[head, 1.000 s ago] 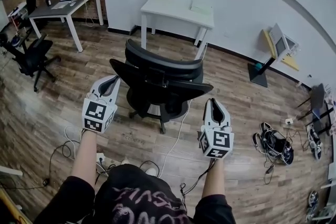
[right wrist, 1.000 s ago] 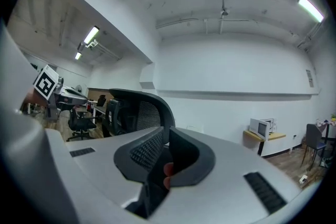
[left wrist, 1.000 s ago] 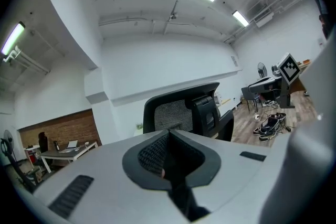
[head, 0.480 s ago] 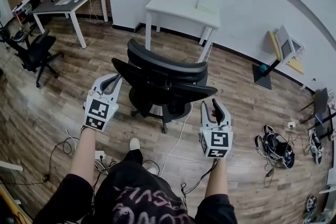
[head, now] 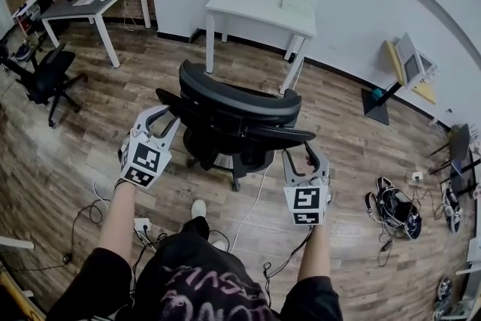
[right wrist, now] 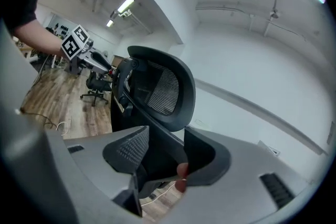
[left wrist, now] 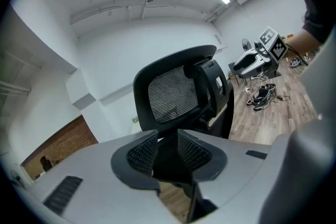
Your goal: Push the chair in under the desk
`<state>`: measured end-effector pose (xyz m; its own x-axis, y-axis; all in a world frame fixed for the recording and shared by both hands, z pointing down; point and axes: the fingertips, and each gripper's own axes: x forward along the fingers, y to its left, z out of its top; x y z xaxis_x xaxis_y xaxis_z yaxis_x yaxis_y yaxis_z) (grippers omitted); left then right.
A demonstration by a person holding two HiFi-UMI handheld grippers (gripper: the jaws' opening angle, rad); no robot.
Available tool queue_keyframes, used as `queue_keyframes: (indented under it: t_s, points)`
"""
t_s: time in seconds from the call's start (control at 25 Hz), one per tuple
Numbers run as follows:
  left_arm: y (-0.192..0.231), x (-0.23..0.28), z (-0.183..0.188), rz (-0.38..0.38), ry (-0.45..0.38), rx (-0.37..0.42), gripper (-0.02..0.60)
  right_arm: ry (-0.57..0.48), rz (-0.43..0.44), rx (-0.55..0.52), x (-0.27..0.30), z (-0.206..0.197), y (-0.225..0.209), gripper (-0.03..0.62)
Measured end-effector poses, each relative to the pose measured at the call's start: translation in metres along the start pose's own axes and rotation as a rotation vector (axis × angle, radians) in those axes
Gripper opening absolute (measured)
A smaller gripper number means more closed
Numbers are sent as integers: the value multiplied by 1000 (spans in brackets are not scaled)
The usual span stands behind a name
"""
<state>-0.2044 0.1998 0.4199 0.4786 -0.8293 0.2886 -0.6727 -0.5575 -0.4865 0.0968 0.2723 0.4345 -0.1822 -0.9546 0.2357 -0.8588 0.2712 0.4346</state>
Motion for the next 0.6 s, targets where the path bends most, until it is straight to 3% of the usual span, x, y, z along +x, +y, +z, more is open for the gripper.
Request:
queue_keyframes:
  t_s: [0.28,0.6]
  points:
    - [4,29,-16,-58,68,136,163,79,2,-139,25,-15,-2,232]
    - [-1,49,-33,-107,163,371,210,162,16,-334,44,-27,-2,237]
